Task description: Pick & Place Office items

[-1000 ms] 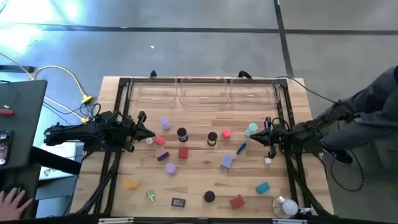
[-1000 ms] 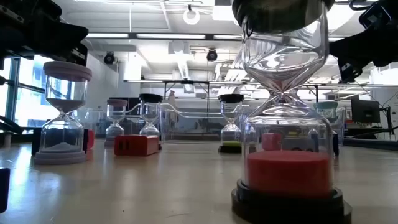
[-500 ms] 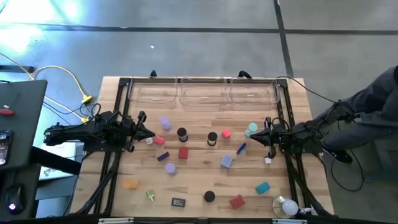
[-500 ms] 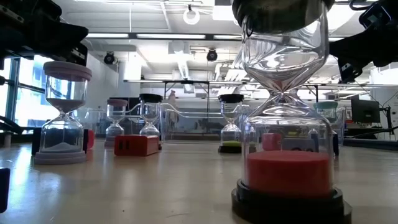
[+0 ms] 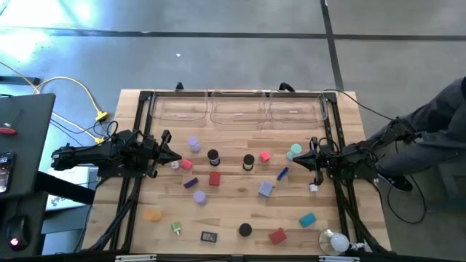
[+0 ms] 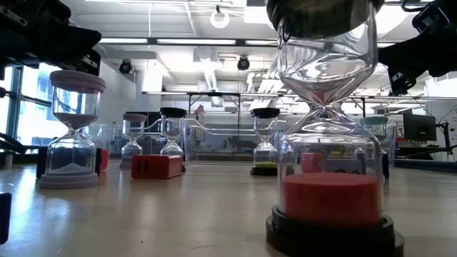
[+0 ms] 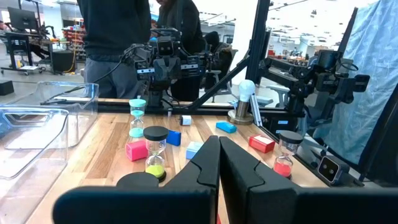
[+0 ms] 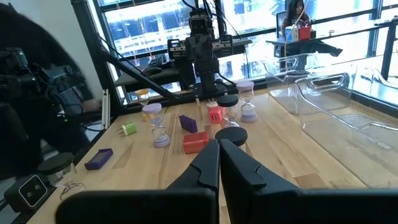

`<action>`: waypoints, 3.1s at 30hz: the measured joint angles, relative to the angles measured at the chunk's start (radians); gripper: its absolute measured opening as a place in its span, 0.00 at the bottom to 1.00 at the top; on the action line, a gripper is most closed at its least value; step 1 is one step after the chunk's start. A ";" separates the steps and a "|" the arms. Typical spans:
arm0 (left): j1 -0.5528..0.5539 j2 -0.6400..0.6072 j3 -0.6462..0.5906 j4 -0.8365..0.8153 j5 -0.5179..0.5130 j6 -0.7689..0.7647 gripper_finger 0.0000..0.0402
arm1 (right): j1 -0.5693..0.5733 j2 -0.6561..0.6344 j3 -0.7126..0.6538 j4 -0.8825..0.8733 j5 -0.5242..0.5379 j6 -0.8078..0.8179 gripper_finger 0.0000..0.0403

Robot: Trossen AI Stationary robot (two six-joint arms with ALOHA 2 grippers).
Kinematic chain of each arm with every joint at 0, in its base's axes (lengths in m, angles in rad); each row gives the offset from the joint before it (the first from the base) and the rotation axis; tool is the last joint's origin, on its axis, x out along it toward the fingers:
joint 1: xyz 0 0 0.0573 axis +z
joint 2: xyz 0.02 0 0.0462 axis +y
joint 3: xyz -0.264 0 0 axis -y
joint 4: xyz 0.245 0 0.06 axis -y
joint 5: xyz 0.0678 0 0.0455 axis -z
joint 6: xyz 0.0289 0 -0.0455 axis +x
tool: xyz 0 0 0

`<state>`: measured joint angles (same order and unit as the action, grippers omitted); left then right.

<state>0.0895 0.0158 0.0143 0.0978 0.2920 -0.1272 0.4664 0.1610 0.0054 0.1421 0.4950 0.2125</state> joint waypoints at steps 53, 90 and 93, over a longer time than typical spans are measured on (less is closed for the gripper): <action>0.000 0.000 0.000 0.000 0.000 0.000 0.00 | 0.000 0.000 0.000 0.000 0.000 0.000 0.00; -0.002 0.000 0.000 0.044 -0.044 -0.048 0.00 | 0.000 0.000 0.000 0.328 0.114 -0.078 0.00; -0.002 0.000 0.000 0.059 -0.044 -0.122 0.00 | 0.000 0.000 0.001 0.399 0.131 -0.079 0.00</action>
<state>0.0875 0.0154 0.0143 0.1566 0.2480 -0.2491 0.4664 0.1608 0.0061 0.5408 0.6256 0.1338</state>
